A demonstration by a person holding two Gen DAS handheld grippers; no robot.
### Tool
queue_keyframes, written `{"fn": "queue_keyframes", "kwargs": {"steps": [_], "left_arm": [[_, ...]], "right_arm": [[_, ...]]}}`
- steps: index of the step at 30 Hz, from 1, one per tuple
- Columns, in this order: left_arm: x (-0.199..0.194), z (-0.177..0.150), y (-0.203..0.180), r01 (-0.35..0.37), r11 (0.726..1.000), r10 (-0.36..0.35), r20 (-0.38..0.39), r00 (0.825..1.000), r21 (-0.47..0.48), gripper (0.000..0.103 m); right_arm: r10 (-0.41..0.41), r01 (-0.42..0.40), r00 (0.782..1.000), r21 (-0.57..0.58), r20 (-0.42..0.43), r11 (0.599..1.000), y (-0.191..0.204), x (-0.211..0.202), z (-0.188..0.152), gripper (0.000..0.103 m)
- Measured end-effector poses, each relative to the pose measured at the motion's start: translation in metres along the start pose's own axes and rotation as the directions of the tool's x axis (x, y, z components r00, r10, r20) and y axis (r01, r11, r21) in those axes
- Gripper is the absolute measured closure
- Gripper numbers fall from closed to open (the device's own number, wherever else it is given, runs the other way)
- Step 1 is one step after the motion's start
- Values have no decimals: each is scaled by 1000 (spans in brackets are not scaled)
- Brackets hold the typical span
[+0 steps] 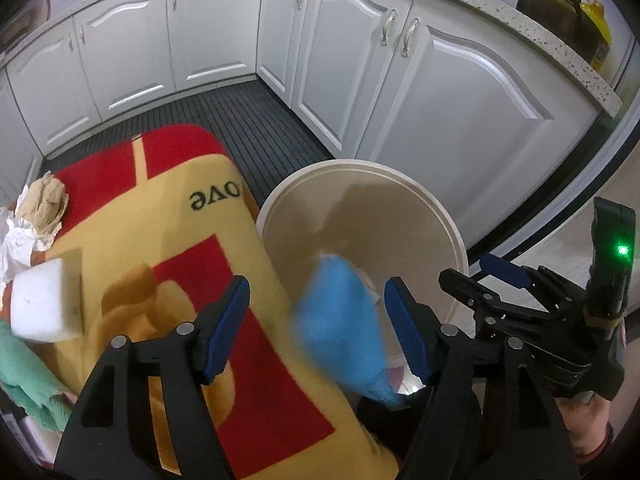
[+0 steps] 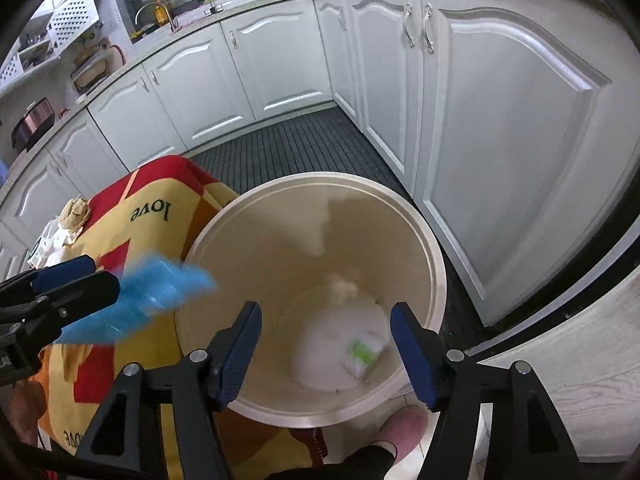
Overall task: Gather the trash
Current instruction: 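Carry the blue wrapper with the left gripper while the right gripper drops a green-labelled bag into the bin, then open the left gripper over the bin and return to the table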
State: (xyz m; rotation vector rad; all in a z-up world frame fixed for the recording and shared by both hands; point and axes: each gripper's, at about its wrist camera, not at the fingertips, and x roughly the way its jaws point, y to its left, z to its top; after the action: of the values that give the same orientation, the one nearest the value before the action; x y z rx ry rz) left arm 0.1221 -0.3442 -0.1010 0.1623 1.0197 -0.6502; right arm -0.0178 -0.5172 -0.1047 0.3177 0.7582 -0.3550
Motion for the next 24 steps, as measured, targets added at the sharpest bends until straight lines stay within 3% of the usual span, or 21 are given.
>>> {"fn": "queue_keyframes", "kwargs": {"steps": [15,24], "left_arm": [[-48,-20,35,-40,998,43,58,997,-50,34],[-79,-41,65,-120,989,129,108,986,-89,34]], "right_arm": [[44,-43,999,-43,15,998,32,-12,-3,33],[68,-67,998,-90,17,994,60,-18,-5,33]]}}
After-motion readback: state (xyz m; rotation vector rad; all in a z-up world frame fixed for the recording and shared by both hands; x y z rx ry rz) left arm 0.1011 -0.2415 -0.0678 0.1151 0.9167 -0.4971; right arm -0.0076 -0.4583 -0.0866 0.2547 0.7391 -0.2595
